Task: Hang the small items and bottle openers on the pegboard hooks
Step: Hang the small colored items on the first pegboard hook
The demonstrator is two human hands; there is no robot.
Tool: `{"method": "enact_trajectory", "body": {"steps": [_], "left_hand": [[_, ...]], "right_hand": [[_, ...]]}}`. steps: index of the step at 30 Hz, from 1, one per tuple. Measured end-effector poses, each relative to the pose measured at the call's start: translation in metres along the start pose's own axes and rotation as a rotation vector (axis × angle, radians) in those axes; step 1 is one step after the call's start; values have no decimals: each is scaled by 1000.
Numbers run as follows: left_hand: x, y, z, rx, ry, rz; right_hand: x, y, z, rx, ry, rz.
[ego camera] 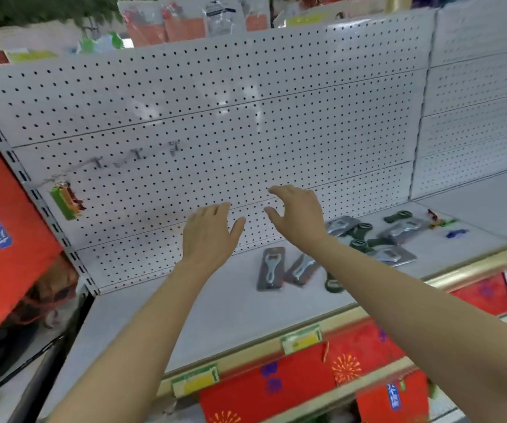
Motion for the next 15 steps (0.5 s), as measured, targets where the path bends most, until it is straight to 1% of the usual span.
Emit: {"method": "enact_trajectory", "body": {"steps": [5,9,15], "left_hand": [[-15,28,-96,-80,-38,21],[-33,47,-167,-150,-75,55],[-67,79,-266,-297,-84,117]], "right_hand": [[54,-15,-76,-24,-115,2],[92,-33,-139,-117,-182,16],[145,-56,-231,-264,-249,-31]]}}
Point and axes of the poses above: each hand's wrist, its own y-axis towards the middle knuckle, its own x-axis out of the back of the hand, z = x × y, the point moved 5 cm from there along y, towards the middle knuckle, and after that the axes turned 12 degrees about y, right-handed, at the moved point
